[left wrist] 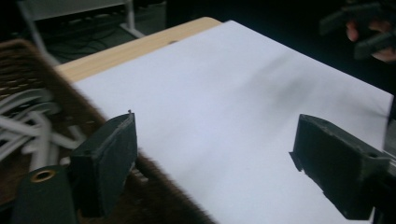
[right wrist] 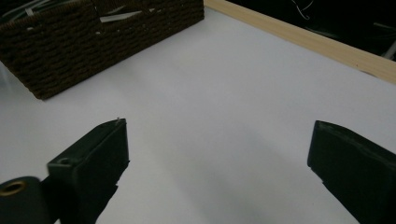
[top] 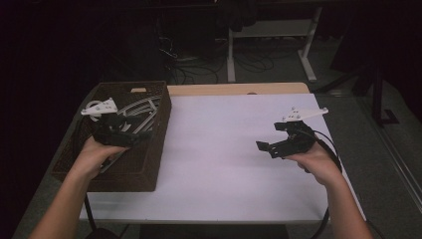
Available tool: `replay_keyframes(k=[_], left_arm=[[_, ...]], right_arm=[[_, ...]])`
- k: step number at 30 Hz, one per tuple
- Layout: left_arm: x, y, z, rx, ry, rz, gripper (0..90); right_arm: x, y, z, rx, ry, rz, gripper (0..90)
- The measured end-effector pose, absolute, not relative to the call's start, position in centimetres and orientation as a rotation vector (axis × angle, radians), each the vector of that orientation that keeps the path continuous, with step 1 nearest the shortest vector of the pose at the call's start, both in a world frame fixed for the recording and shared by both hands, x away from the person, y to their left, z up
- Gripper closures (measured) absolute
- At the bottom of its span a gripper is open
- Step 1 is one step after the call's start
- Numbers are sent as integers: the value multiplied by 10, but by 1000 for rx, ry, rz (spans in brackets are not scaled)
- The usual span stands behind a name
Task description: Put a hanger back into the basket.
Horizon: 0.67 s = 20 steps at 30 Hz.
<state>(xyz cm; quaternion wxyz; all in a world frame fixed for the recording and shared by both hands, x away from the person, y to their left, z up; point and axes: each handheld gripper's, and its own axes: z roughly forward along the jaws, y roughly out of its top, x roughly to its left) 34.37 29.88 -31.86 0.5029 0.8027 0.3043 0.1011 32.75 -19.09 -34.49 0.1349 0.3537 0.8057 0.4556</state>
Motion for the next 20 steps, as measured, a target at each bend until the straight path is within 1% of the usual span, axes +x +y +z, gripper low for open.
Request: replay_keyframes(k=[4,5,6,8,20], left_arm=[[340,291,-324,1939,700,229,69],[339,288,-327,1949,687,222,69],[338,286,-329,1949,671,220,18],[337,284,-331,1953,658,212,0],[337,282,-336,1961,651,198,0]], right_arm=[[328,-191,-340,1015,2327,1339,29],[328,-192,-339,1017,2323,1346,29],[328,-192,-337,1016,2317,1363,29],[328,-192,-336,1012,2317,1362,29],[328,-190,-334,1000,2323,1370,27]])
